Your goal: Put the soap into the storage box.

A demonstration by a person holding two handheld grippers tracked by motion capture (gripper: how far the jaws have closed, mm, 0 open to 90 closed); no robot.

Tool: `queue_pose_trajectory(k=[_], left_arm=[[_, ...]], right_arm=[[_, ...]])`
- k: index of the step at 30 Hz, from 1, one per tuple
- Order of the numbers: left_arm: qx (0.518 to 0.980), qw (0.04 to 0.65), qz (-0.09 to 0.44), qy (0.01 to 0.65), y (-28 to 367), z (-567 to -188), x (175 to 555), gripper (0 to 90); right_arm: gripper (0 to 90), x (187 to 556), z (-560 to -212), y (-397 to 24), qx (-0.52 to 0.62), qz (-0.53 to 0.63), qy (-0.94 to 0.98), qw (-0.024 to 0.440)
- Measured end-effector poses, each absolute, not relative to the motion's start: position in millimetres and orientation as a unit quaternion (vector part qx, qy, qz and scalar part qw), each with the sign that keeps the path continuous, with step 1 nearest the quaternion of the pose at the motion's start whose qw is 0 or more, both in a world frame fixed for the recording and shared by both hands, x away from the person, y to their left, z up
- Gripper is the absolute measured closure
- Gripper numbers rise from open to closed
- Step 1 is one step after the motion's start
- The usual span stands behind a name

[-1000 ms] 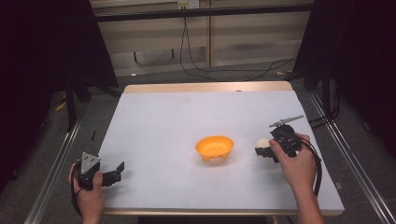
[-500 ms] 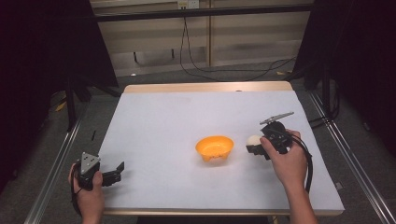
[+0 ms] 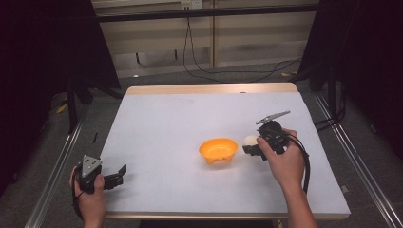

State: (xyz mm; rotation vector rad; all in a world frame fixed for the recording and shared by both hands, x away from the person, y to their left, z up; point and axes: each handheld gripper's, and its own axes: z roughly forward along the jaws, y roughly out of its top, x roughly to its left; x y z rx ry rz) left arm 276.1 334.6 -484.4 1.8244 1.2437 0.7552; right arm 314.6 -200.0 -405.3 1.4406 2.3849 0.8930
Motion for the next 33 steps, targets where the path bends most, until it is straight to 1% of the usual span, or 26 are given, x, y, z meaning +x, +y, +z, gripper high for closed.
queue_pose_trajectory(k=[33], left_arm=[[0.718,0.395,0.294,0.492,335,-484,276,0.4]], right_arm=[[24.6,331,-404,-140,0.453,0.306,0.832,0.092]])
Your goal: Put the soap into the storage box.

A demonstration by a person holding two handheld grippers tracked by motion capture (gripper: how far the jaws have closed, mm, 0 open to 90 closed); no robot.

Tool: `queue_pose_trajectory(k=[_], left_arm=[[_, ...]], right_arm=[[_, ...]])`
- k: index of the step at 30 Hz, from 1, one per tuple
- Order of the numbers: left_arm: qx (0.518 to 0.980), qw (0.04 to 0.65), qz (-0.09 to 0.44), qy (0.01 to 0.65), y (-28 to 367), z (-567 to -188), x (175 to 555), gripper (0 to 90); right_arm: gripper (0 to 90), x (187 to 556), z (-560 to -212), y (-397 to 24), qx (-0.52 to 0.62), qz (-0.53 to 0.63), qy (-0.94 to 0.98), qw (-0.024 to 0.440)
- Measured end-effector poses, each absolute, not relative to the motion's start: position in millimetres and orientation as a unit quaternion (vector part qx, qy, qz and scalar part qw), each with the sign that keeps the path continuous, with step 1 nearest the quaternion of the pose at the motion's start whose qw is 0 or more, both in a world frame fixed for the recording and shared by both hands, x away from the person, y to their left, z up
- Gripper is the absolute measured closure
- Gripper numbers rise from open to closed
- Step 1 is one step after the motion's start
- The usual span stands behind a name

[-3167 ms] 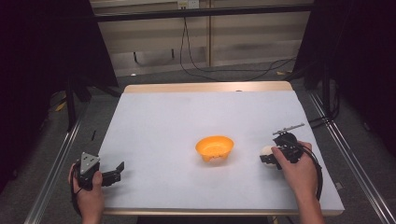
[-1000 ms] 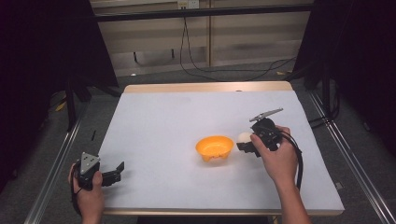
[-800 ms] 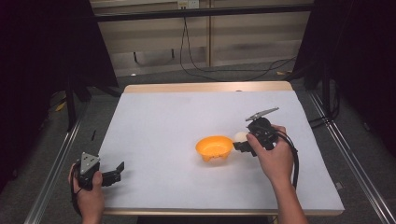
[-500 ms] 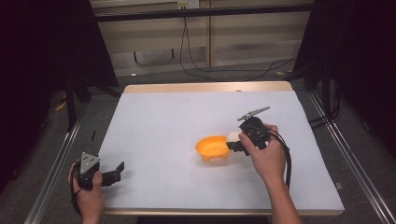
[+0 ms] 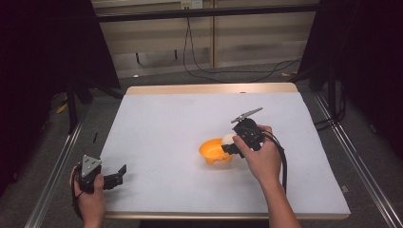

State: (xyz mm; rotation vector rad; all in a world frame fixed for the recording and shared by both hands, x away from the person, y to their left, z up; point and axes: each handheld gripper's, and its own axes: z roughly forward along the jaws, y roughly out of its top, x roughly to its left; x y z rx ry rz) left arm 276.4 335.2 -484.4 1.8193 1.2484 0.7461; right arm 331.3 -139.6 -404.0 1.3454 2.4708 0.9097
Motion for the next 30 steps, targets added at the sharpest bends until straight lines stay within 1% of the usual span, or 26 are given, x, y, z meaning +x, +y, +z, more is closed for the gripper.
queue_pose_trajectory(k=[17,30], left_arm=[[0.718,0.396,0.293,0.493,335,-484,277,0.3],[0.718,0.395,0.293,0.493,335,-484,277,0.3]], right_arm=[[24.6,337,-411,-113,0.436,0.304,0.843,0.084],[24.5,339,-420,-103,0.445,0.293,0.84,0.099]])
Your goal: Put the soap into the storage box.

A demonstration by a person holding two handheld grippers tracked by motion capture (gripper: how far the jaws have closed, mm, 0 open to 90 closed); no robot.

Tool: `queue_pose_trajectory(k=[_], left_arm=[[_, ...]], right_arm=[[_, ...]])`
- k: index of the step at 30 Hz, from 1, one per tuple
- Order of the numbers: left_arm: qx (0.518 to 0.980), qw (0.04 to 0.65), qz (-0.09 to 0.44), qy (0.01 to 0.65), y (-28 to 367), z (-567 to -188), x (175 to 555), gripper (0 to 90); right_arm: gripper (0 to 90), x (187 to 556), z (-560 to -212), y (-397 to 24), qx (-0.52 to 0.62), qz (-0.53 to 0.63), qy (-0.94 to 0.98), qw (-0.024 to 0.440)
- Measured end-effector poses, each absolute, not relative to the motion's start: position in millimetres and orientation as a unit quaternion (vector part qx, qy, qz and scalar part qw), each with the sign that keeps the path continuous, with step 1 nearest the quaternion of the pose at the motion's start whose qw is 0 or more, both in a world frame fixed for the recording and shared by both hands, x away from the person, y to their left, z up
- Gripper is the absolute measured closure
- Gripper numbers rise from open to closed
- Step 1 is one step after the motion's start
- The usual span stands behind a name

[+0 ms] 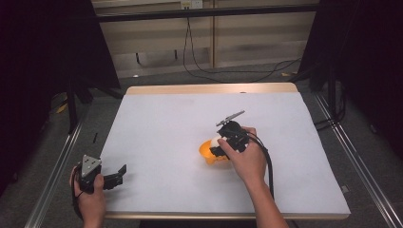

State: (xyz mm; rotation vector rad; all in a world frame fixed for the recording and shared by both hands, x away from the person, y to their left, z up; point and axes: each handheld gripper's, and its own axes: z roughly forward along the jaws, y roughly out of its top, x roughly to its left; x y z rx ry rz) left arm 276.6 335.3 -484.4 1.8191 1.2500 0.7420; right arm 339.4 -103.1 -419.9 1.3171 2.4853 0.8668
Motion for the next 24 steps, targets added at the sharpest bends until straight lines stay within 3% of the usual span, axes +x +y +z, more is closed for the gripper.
queue_pose_trajectory(k=[20,24], left_arm=[[0.717,0.395,0.293,0.494,336,-484,277,0.2],[0.717,0.396,0.293,0.494,336,-484,277,0.2]], right_arm=[[24.3,339,-432,-102,0.454,0.288,0.84,0.077],[20.7,339,-430,-105,0.456,0.301,0.835,0.071]])
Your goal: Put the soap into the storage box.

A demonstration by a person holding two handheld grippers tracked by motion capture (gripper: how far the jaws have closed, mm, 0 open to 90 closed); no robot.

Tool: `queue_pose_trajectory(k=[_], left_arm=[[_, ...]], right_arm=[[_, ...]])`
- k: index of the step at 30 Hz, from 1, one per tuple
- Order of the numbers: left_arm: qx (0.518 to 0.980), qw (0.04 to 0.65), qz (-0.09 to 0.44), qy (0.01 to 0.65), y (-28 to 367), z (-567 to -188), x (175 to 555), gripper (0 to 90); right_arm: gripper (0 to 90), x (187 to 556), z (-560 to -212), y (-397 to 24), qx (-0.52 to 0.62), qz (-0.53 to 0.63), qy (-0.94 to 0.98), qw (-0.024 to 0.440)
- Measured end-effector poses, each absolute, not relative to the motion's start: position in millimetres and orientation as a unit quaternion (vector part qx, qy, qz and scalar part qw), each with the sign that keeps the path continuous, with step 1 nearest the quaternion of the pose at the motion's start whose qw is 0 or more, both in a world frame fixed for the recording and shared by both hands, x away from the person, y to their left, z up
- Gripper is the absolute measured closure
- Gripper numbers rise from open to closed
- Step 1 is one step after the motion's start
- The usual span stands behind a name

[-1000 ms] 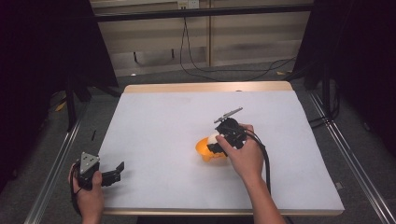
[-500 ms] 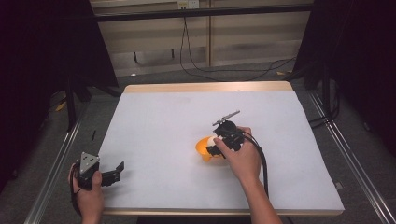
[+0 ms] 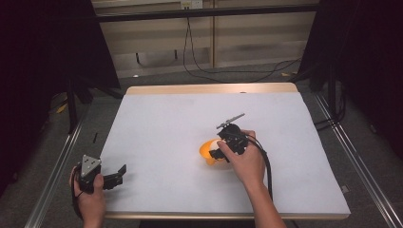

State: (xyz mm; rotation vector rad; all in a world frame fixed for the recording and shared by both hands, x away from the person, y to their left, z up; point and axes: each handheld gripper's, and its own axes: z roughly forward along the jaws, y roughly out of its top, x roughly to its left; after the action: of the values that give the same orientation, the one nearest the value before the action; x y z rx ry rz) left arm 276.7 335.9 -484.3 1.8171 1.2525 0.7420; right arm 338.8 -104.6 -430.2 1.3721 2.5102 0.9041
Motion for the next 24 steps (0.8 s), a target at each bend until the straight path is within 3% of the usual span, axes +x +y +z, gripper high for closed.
queue_pose_trajectory(k=[14,24], left_arm=[[0.718,0.395,0.294,0.493,336,-484,277,0.2],[0.713,0.394,0.298,0.497,337,-484,276,0.0]], right_arm=[[1.5,331,-418,-119,0.459,0.324,0.821,0.101],[0.0,327,-417,-133,0.478,0.348,0.799,0.107]])
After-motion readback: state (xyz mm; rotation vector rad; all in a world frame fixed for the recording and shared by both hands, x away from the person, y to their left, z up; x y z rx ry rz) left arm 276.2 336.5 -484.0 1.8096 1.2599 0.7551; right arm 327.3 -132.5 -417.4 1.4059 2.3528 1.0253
